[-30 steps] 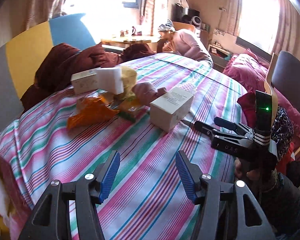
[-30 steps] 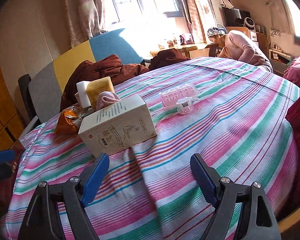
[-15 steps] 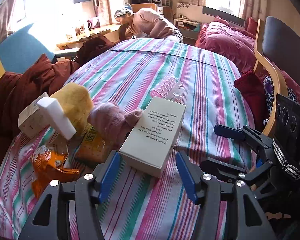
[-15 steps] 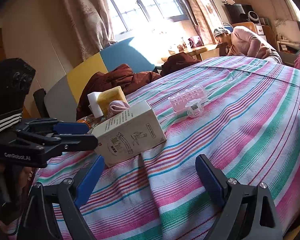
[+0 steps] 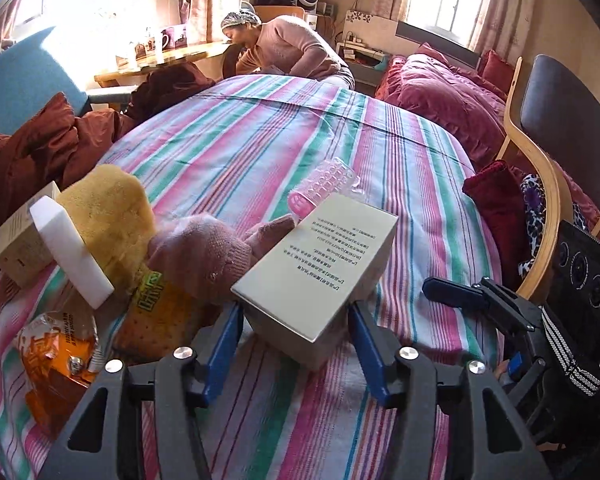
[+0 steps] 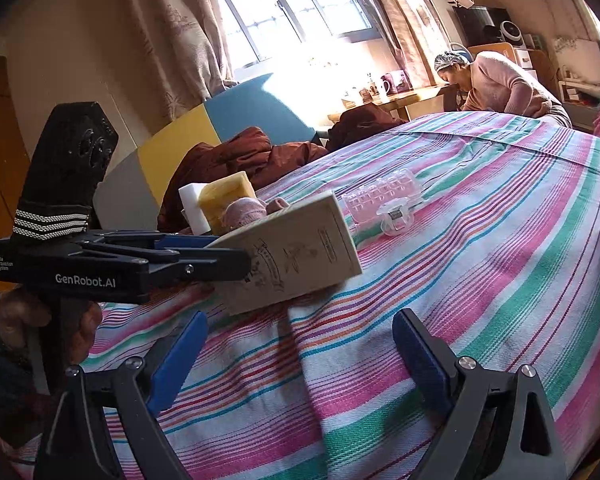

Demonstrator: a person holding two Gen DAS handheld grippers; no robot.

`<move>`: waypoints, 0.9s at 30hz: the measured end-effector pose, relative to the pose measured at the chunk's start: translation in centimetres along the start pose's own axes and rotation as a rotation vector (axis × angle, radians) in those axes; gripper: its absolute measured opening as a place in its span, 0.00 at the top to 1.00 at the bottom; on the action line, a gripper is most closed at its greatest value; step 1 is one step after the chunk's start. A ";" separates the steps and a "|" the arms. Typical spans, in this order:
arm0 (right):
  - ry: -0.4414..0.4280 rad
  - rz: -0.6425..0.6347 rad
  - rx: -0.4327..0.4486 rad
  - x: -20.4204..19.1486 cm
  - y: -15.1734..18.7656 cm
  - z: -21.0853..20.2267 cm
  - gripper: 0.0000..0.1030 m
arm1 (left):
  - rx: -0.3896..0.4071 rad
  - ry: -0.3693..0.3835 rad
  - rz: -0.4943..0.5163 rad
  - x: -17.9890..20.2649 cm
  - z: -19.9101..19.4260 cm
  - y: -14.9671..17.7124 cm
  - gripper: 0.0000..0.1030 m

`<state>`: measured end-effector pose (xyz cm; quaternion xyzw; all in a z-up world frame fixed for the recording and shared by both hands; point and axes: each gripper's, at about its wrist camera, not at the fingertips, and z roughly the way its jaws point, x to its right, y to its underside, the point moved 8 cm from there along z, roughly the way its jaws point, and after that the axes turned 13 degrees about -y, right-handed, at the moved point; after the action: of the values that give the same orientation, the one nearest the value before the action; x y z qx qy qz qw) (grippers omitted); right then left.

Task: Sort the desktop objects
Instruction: 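Grasp the white cardboard box with the left tool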

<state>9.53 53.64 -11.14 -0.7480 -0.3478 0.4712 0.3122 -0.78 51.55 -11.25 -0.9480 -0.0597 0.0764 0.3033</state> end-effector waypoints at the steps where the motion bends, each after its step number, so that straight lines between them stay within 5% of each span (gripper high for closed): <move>1: 0.000 0.000 0.001 0.0 0.0 -0.1 0.08 | -0.002 -0.011 0.018 0.5 0.0 0.4 0.52; 3: 0.003 -0.003 -0.002 0.0 0.0 0.0 0.08 | -0.012 -0.001 0.029 1.4 -0.1 1.2 0.66; 14: -0.014 0.000 0.011 -0.1 0.0 -0.3 0.07 | 0.021 -0.037 -0.050 1.2 -3.9 3.4 0.66; 20: -0.031 -0.003 0.013 -0.2 0.0 -0.3 0.06 | 0.040 -0.018 -0.101 -0.4 -5.8 2.5 0.41; 27: -0.061 -0.010 0.013 -0.5 0.0 -0.3 0.02 | 0.027 -0.030 0.138 1.9 -5.2 -0.3 0.33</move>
<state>9.69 53.21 -10.74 -0.7294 -0.3580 0.4945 0.3088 2.04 49.20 -7.10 -0.9443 0.0021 0.1121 0.3093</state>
